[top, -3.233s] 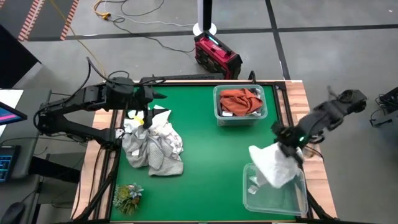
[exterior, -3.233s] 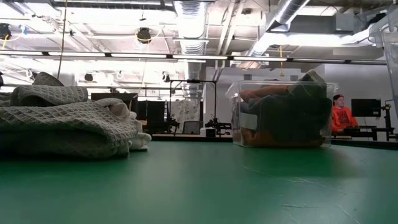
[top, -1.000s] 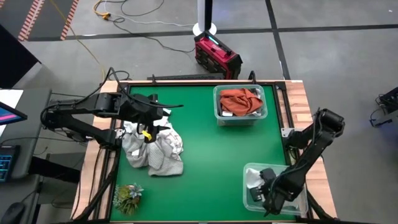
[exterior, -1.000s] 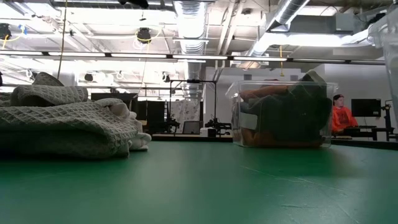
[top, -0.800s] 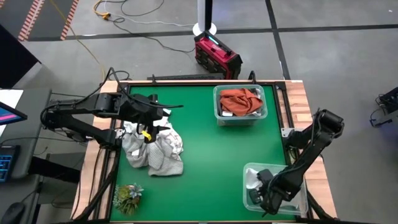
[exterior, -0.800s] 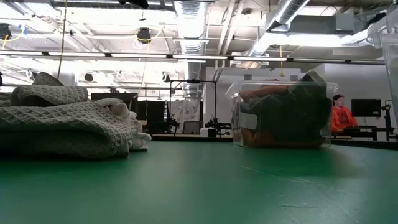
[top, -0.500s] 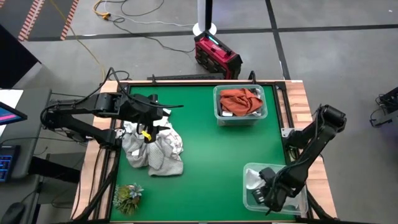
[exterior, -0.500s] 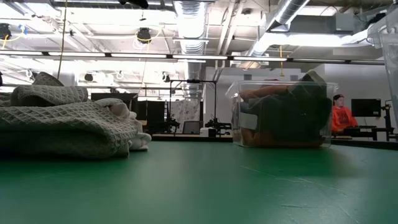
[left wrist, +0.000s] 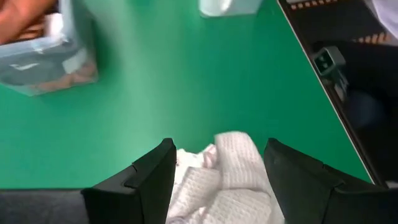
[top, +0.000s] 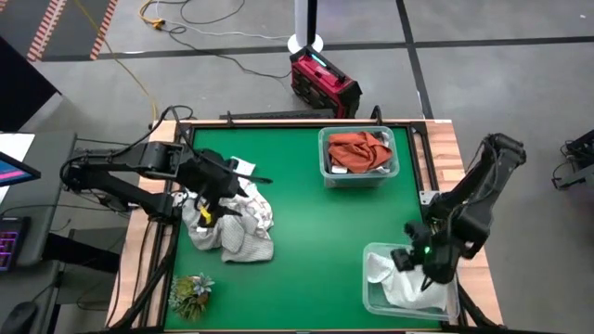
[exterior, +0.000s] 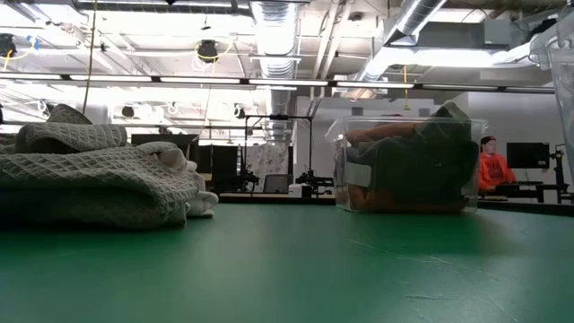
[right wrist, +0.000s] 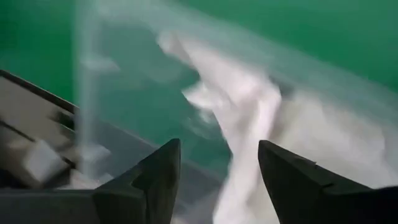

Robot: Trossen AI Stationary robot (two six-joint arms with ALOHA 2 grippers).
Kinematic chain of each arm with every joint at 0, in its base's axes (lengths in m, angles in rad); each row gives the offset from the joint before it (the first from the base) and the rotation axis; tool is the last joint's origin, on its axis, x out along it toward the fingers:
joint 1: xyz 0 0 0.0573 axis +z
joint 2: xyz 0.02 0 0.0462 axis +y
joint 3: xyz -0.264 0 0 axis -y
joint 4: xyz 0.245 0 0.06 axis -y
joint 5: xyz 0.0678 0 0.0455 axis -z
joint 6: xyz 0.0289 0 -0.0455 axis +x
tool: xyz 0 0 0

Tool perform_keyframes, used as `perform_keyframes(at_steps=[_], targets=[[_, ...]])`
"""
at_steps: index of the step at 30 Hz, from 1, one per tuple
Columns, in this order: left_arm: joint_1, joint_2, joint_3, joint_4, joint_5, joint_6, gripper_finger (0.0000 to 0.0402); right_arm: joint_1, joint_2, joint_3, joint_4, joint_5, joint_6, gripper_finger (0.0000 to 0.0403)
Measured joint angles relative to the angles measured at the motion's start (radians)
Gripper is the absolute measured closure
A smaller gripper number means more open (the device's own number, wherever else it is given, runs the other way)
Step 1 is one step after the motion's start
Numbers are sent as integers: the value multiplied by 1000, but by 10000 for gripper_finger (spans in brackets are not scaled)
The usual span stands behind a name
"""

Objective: Sort towels by color in basket
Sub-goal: Put the light gray towel into the bottom transparent bin

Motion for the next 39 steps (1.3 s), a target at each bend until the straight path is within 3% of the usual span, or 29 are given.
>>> perform_keyframes(at_steps=[4,7,15,19,23,27,35,39], targets=[[-56,0,-30,-15,0,-20,168,-41,-46,0,29,284,-168,163],[-96,1,-82,-25,-22,-36,168,-115,-50,0,172,425,-414,163],[-132,22,-238,3,-168,-95,168,-393,-19,0,673,471,-1268,163],[-132,21,-329,57,-176,-129,168,-509,48,0,790,441,-1548,163],[-132,21,-409,81,-179,-151,168,-600,134,0,793,434,-1595,163],[-132,21,-474,100,-244,-139,168,-657,213,0,836,427,-1624,163],[-132,21,-575,182,-260,-84,169,-685,327,0,1105,353,-1786,163],[-137,21,-576,191,-241,-59,210,-684,367,0,1168,351,-1823,163]])
